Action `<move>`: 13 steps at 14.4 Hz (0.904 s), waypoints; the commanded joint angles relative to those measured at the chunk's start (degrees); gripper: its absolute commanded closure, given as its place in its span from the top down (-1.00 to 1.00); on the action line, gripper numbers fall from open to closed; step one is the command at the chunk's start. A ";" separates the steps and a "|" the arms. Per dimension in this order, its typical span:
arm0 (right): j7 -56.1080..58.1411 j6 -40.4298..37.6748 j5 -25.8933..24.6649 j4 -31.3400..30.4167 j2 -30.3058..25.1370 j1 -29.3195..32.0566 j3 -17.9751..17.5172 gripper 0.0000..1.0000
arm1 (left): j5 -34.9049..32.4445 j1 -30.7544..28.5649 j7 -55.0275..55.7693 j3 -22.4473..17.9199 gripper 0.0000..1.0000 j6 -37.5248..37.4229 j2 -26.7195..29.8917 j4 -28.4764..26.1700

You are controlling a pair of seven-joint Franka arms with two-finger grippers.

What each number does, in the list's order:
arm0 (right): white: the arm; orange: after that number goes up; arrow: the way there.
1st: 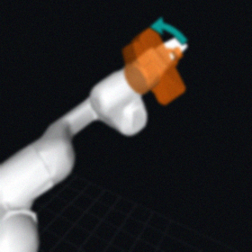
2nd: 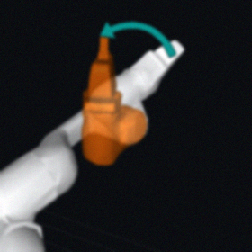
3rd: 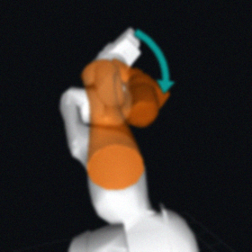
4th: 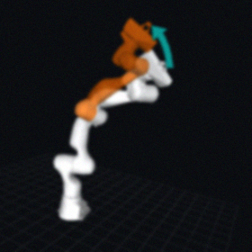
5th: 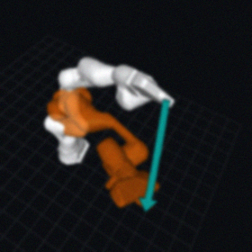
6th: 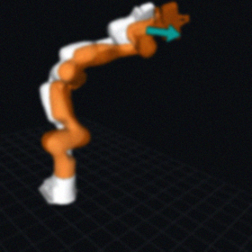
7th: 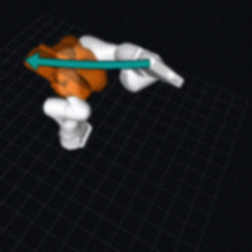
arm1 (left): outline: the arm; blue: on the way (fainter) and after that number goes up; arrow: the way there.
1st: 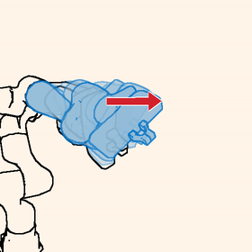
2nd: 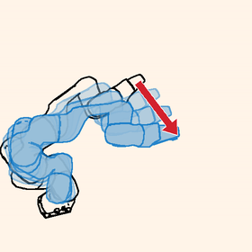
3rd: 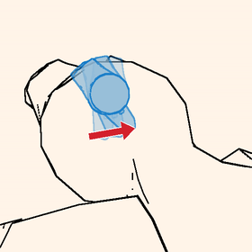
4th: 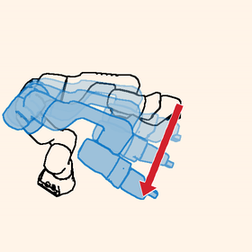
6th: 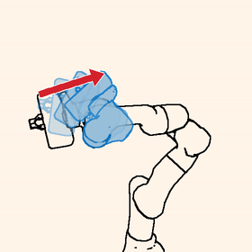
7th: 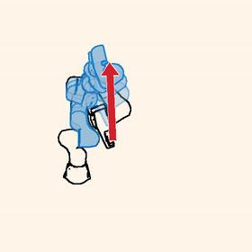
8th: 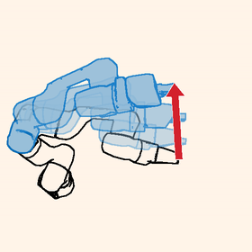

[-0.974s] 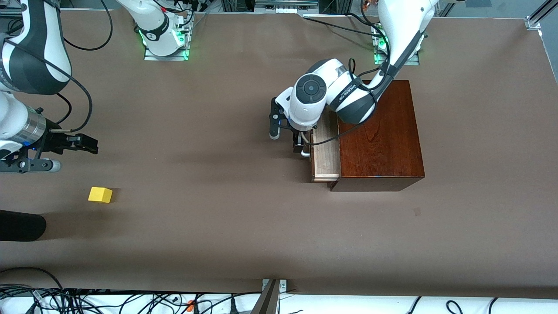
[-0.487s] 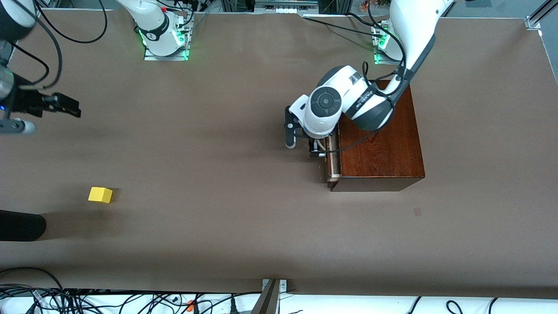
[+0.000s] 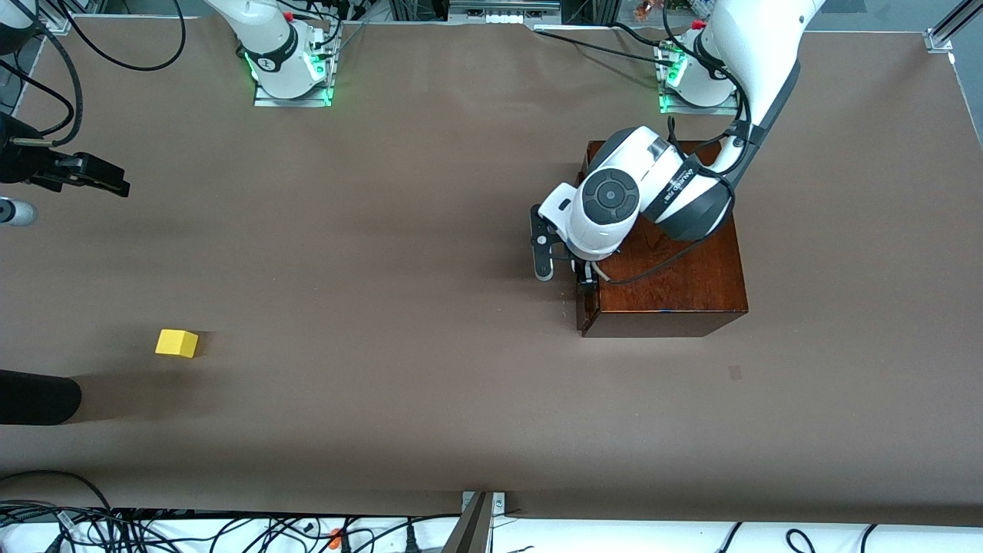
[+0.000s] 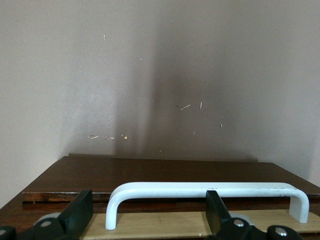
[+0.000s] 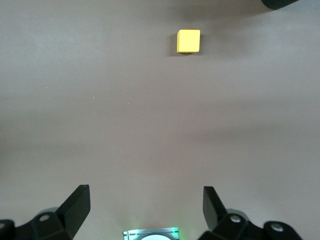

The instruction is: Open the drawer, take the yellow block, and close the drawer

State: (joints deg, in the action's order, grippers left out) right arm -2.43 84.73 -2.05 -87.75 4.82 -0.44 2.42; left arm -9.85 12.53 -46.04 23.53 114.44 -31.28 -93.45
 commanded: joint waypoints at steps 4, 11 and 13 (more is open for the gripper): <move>-1.35 1.58 0.99 -1.55 -2.00 -0.18 -0.66 1.00 | 7.71 0.04 1.91 1.52 1.00 -2.27 5.34 0.99; -0.74 2.02 0.99 -1.38 -1.83 -0.18 -0.66 1.00 | 9.17 -7.50 18.08 0.20 1.00 -26.69 10.80 11.87; -0.91 2.02 1.08 -1.11 -1.30 -0.18 -0.57 1.00 | 4.77 -11.28 19.75 0.29 1.00 -30.92 12.03 14.60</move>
State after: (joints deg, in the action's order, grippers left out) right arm -2.81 86.12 -1.95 -87.79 4.41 -0.56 1.77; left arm -1.89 4.26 -28.84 23.38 87.80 -19.82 -82.13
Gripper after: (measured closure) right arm 0.000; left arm 0.000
